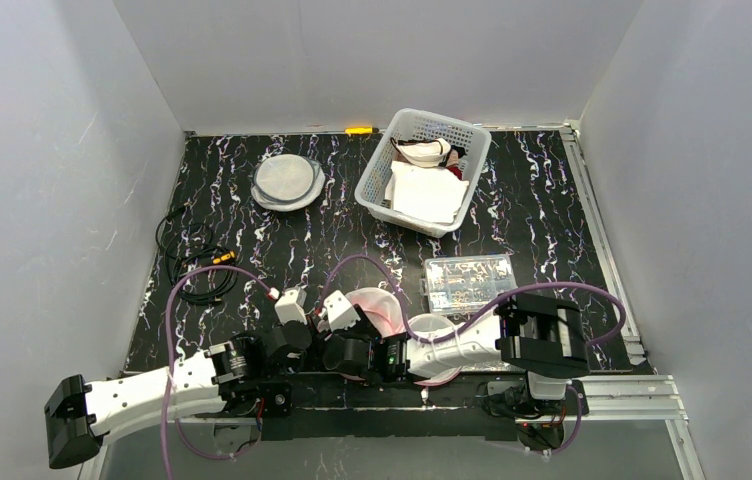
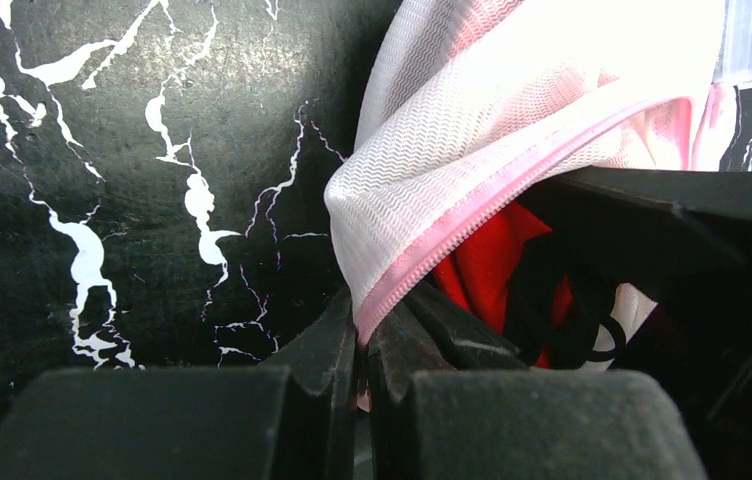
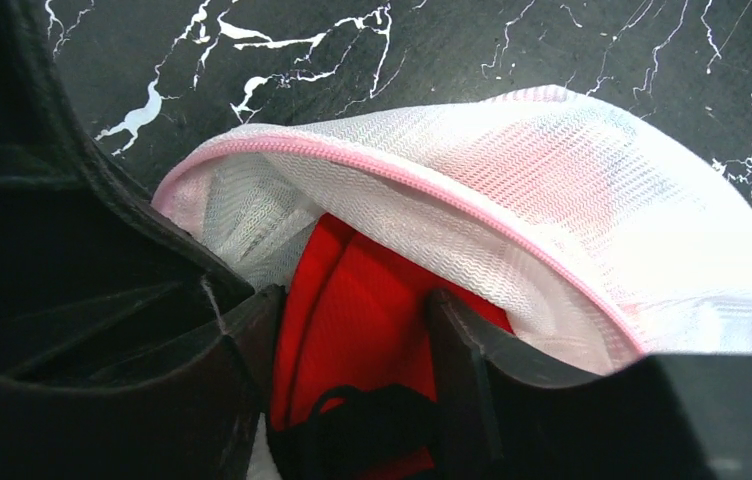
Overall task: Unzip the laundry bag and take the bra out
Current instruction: Pick up the bra from the laundry bag.
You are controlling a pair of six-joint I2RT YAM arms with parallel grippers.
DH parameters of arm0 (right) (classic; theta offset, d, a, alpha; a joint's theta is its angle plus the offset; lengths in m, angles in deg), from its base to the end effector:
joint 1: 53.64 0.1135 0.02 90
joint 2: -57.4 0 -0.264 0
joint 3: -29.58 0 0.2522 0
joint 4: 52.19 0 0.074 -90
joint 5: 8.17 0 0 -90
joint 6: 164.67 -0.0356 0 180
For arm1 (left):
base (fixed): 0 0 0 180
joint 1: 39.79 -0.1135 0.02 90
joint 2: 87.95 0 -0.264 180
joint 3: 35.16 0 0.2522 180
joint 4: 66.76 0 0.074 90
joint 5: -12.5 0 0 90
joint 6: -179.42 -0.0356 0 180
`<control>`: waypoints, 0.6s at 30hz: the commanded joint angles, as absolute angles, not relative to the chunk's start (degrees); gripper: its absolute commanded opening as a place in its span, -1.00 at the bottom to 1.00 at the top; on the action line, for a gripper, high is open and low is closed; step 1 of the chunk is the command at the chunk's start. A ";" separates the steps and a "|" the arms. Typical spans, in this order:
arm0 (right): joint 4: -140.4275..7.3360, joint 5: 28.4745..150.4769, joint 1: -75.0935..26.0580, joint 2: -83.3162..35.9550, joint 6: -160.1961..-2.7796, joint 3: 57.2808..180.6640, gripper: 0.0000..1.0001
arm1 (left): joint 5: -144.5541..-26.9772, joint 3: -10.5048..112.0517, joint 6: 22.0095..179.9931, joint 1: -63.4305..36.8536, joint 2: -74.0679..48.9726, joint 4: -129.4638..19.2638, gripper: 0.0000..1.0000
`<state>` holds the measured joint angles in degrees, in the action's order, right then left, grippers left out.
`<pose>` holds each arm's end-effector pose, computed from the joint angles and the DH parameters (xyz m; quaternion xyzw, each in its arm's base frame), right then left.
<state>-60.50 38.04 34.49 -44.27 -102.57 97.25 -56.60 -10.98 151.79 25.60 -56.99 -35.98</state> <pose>0.0362 0.3552 0.1639 -0.2954 0.8098 0.1375 0.4880 0.0653 -0.1121 0.1542 -0.0569 0.8840 -0.3185 0.3374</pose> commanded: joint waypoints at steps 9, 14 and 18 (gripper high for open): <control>-62.15 35.11 34.12 -41.73 -103.66 97.56 -0.60 | -55.63 -10.76 151.62 25.73 -59.11 -33.26 -1.00; -62.43 36.33 34.12 -37.23 -103.17 95.99 -0.97 | -55.40 -10.72 151.78 25.69 -59.21 -33.15 -1.00; -60.88 44.00 34.15 -33.90 -97.33 95.22 -0.97 | -54.69 -10.19 152.51 25.69 -59.33 -31.70 -1.00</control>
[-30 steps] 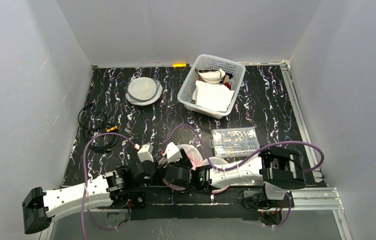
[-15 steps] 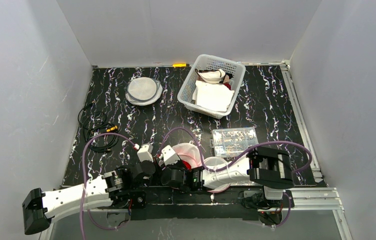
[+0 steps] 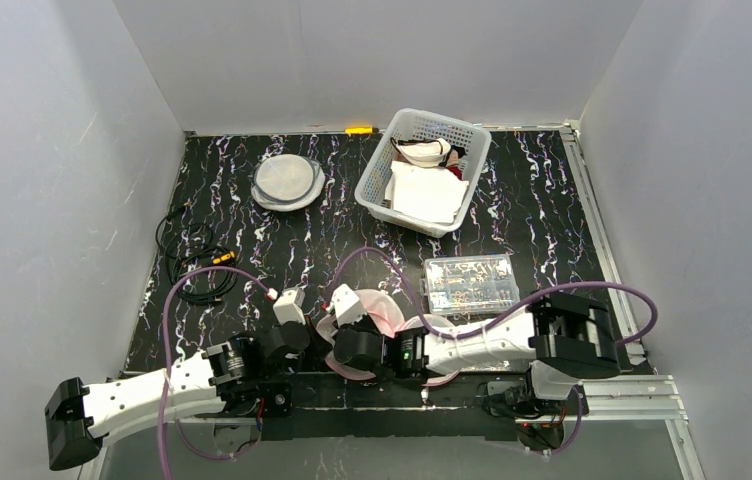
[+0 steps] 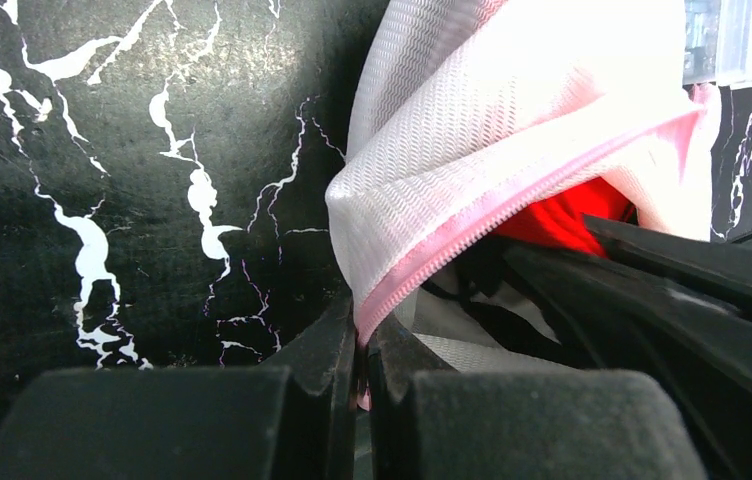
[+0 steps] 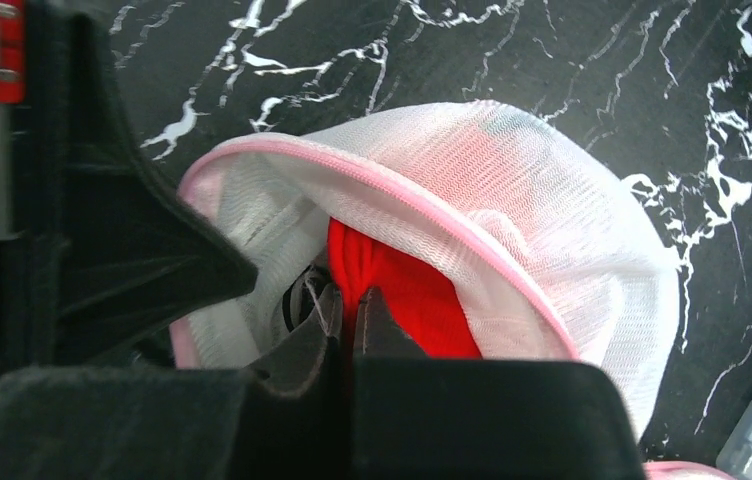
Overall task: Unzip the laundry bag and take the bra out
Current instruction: Pick up the bra from the laundry bag.
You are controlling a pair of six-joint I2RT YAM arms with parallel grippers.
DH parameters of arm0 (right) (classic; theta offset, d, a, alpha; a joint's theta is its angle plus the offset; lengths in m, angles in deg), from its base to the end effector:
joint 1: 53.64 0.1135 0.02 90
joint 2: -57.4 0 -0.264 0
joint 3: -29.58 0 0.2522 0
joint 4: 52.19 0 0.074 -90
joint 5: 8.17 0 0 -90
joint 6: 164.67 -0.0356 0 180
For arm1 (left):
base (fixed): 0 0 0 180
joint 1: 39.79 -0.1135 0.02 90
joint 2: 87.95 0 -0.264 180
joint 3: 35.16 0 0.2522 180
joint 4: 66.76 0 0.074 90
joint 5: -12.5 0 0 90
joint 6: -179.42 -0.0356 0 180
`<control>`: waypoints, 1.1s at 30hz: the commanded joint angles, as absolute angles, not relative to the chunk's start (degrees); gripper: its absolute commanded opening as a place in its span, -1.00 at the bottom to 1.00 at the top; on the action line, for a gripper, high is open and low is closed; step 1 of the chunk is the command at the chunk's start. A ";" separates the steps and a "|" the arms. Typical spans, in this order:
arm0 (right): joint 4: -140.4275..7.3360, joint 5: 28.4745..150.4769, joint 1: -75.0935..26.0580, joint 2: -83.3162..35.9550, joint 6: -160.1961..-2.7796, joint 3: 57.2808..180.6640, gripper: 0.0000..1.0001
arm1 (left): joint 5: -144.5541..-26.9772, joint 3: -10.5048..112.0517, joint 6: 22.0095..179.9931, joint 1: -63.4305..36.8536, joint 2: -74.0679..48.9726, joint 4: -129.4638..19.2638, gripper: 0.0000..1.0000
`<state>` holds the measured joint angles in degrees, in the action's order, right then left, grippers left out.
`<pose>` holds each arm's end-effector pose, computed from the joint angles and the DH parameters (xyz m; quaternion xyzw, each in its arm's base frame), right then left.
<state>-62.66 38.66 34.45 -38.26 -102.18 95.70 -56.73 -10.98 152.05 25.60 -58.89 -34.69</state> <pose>0.0357 0.3410 0.1876 -0.2909 0.8061 0.1548 0.4915 0.0641 -0.1095 0.1558 -0.0593 0.8818 -0.3242 0.3375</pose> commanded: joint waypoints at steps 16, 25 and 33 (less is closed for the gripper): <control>-68.21 73.59 34.10 -20.84 -81.71 93.22 -0.97 | -45.43 -1.27 149.15 25.69 -58.06 -26.89 -1.00; -71.03 74.81 33.74 -10.55 -79.13 97.33 -0.97 | -44.68 -2.06 151.46 25.69 -57.80 -26.64 -1.00; -73.91 62.98 32.62 -2.57 -75.35 102.28 -0.97 | -44.32 -2.21 153.26 25.69 -58.53 -25.87 -1.00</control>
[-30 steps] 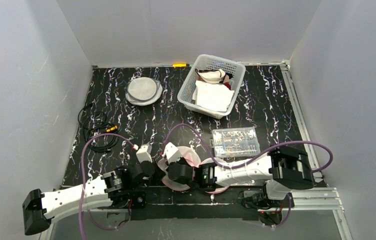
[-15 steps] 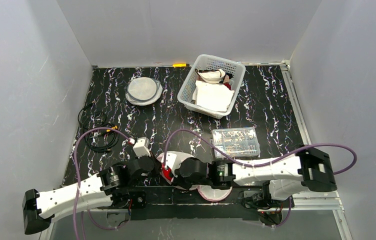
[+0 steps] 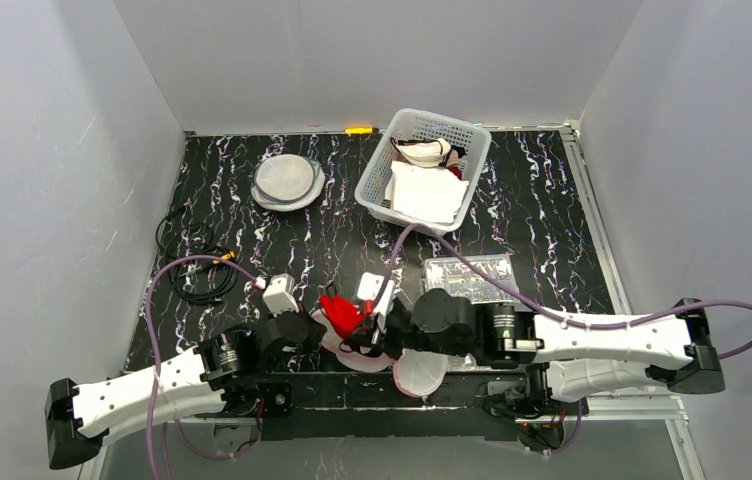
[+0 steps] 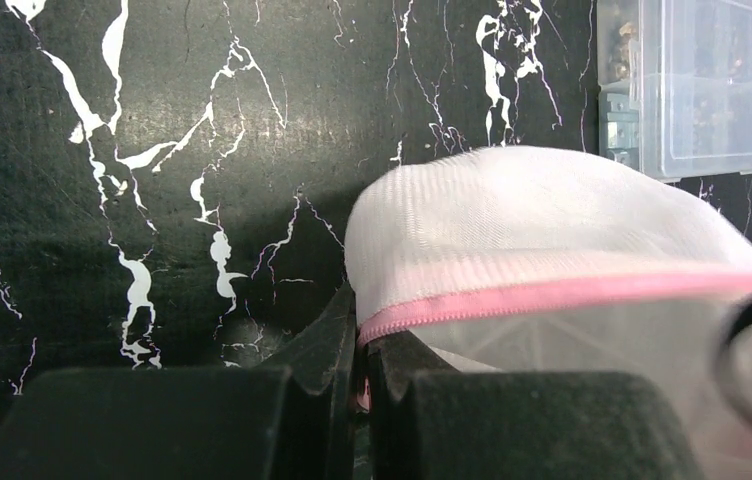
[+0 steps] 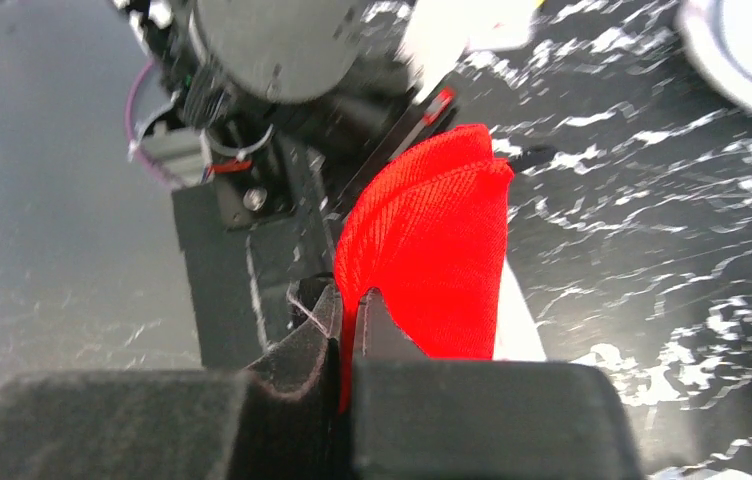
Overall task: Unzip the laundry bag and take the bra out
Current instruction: Pick up the bra from the laundry bag, then place the bra in the bin.
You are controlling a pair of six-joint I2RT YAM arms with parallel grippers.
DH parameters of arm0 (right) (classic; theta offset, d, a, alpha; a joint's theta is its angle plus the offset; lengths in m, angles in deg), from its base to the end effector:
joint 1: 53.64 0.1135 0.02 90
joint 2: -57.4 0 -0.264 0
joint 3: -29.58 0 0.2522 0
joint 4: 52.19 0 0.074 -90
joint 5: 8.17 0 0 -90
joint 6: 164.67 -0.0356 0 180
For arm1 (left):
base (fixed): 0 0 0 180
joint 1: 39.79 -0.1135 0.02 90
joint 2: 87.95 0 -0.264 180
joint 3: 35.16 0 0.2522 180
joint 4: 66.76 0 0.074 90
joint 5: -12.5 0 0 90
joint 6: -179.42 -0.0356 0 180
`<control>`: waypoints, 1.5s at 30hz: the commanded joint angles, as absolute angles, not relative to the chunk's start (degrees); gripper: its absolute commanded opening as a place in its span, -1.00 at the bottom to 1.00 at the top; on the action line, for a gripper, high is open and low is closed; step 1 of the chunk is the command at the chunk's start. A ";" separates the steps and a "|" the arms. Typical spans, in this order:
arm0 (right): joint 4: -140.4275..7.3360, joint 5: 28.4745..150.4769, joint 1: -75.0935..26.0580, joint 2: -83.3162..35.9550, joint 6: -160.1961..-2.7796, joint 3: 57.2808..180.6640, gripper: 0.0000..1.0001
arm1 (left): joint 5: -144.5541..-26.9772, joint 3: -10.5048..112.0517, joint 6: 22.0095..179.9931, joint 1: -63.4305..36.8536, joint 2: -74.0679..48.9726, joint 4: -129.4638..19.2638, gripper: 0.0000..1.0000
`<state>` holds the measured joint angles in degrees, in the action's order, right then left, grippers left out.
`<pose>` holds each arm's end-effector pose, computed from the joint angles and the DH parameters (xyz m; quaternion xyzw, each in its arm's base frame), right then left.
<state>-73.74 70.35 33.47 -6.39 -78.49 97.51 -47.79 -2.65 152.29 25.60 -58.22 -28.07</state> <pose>0.0201 0.2582 0.3360 -0.4887 0.6386 0.3633 0.4705 0.0692 -0.1087 0.1951 -0.0976 0.8632 -0.2958 0.3972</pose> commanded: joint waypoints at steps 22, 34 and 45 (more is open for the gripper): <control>-58.41 23.63 4.92 -10.40 -70.97 110.65 -0.97 | -33.97 3.62 158.64 25.69 -54.88 -17.11 -1.00; -46.89 33.67 -8.96 -33.05 -67.95 115.46 -0.97 | -32.86 4.34 161.21 25.69 -54.25 -15.94 -1.00; -42.81 40.17 -11.94 -45.49 -66.09 117.66 -0.97 | -31.64 1.63 162.33 25.69 -58.48 -15.76 -1.00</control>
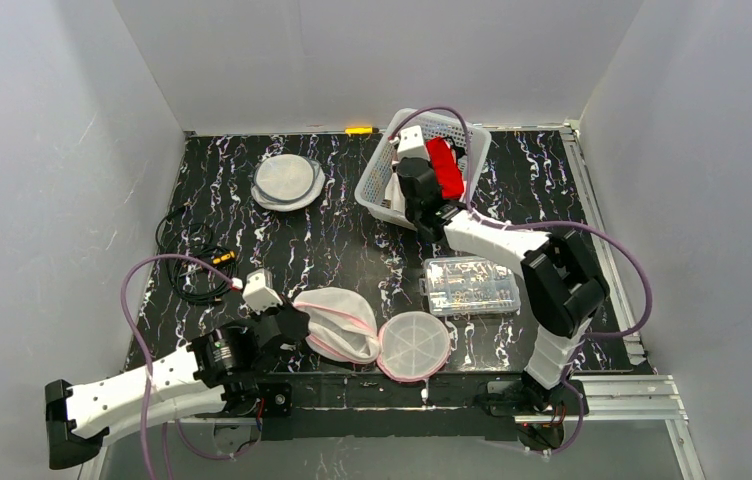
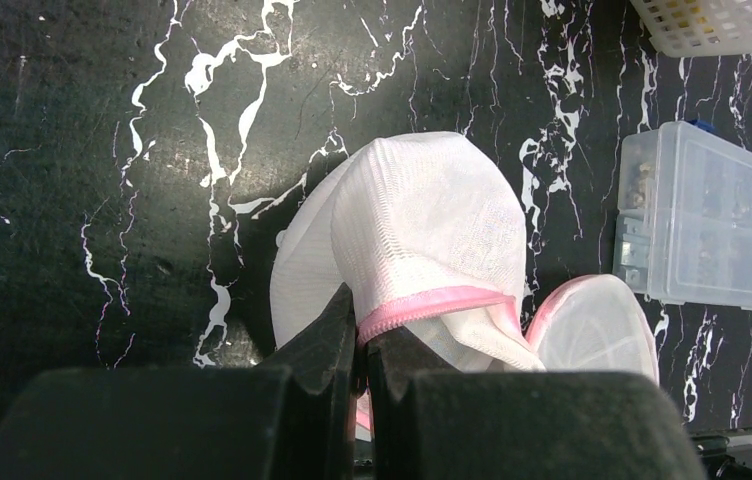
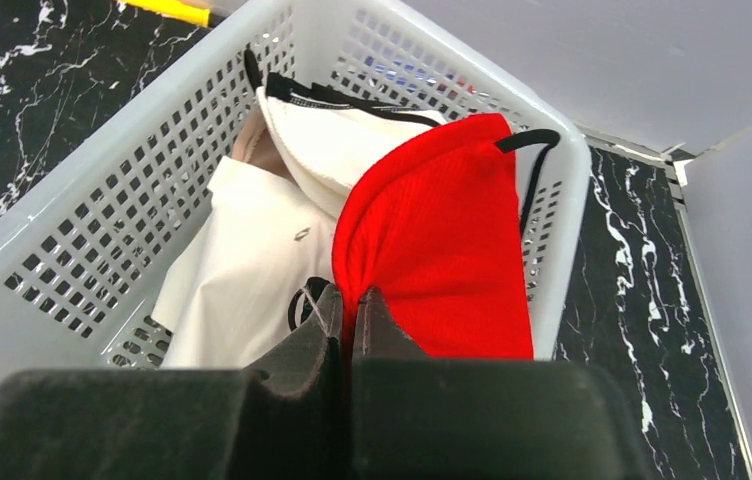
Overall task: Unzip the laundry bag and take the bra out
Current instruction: Place the bra in the bin.
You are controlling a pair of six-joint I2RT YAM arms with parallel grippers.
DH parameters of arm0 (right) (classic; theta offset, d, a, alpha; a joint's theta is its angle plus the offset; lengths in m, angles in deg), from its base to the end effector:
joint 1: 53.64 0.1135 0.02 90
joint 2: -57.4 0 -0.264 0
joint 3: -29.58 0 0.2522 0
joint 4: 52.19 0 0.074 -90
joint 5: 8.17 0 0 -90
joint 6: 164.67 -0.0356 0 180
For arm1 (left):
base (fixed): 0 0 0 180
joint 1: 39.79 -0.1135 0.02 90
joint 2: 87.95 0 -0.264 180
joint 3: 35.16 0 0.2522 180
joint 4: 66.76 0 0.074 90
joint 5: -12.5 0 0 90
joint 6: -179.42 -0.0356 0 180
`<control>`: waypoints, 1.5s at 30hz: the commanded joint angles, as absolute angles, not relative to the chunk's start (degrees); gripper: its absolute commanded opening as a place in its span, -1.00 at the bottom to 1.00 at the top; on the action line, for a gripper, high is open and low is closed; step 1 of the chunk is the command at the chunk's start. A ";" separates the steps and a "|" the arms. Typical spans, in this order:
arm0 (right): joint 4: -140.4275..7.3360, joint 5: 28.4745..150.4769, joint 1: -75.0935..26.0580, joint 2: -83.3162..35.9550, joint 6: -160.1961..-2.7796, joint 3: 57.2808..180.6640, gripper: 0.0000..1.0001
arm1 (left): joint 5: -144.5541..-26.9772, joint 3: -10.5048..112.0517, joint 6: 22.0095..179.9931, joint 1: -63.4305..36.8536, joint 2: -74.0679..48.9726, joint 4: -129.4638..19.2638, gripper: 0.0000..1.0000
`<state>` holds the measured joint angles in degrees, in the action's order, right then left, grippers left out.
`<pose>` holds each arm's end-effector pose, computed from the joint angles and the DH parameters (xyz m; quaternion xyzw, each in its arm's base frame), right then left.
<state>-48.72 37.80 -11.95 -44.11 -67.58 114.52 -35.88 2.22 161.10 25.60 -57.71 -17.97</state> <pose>0.3237 0.2552 0.2777 -0.0875 0.7575 -0.1088 0.6377 0.0704 -0.0968 0.2109 -0.1921 0.8435 -0.2377 0.4417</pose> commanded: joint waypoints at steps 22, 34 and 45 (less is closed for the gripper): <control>-49.76 46.40 -11.92 -47.28 -73.20 117.49 0.08 | -33.45 0.31 164.66 25.71 -57.15 -15.70 -1.00; -52.30 50.57 -11.75 -37.44 -78.33 116.16 0.76 | -33.75 0.17 166.01 25.69 -57.63 -15.20 -1.00; -56.17 55.70 -13.05 -25.30 -90.32 111.07 0.53 | -31.91 2.77 164.55 25.69 -57.68 -13.90 -1.00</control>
<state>-56.39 52.16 -12.02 -30.28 -83.25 113.88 -35.90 0.76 165.23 25.60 -57.43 -15.63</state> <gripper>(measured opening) 0.827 0.014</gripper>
